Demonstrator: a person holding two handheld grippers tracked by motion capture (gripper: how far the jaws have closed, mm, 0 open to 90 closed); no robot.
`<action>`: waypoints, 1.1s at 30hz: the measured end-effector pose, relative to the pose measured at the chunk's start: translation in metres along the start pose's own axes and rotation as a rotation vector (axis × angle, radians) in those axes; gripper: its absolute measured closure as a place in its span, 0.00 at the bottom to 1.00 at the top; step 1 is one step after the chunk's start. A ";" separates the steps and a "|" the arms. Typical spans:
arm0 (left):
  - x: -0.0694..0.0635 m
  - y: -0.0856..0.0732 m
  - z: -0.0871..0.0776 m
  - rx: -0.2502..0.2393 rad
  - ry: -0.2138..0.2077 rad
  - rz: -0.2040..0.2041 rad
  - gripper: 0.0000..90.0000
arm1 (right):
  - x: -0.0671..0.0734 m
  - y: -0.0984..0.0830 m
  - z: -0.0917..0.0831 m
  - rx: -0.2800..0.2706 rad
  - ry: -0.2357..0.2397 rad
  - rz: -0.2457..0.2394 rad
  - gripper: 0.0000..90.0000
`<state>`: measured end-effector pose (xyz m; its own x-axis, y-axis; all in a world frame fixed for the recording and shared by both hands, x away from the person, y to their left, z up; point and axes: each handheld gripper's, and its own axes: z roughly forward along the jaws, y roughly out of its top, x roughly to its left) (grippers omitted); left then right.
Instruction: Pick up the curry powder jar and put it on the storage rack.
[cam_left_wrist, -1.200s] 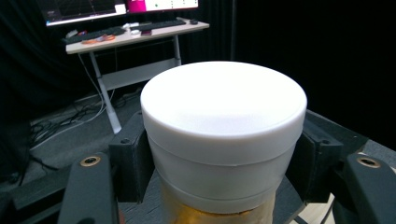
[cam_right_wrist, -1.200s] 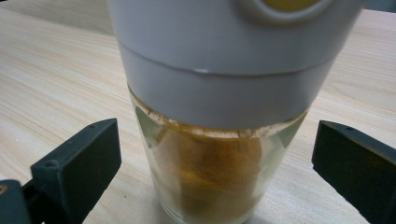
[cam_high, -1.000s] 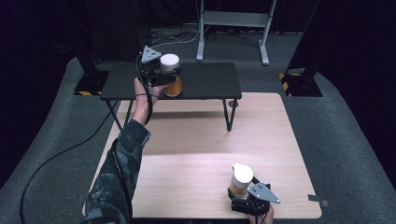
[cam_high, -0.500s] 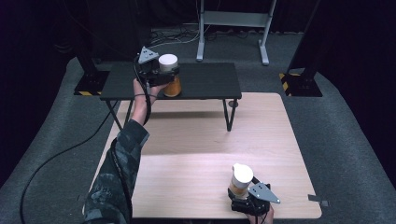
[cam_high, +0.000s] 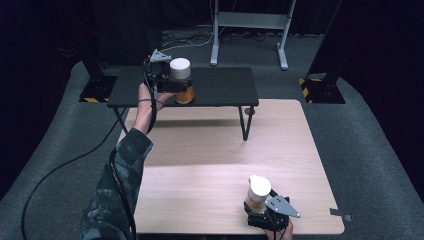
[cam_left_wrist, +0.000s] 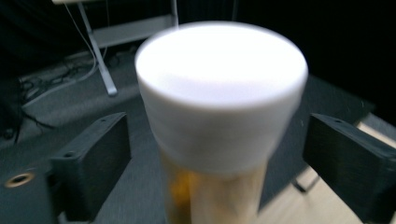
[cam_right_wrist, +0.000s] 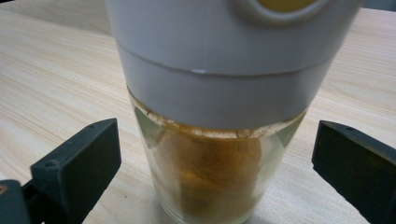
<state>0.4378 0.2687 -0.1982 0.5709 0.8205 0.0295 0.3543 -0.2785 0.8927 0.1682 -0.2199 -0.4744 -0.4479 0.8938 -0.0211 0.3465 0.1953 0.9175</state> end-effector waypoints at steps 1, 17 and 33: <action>-0.003 0.000 -0.003 0.018 0.005 0.013 0.03 | 0.000 0.000 0.000 -0.002 -0.001 0.000 0.00; -0.039 -0.066 -0.023 0.209 -0.072 0.149 0.00 | 0.001 0.000 0.000 -0.002 -0.004 0.001 0.00; -0.072 -0.212 -0.014 0.288 -0.137 0.039 0.00 | 0.002 -0.001 0.000 -0.008 -0.010 0.002 0.00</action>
<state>0.3111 0.2755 -0.3830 0.6756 0.7371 -0.0174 0.5145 -0.4544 0.7272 0.1665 -0.2183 -0.4757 -0.4387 0.8983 -0.0235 0.3411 0.1907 0.9205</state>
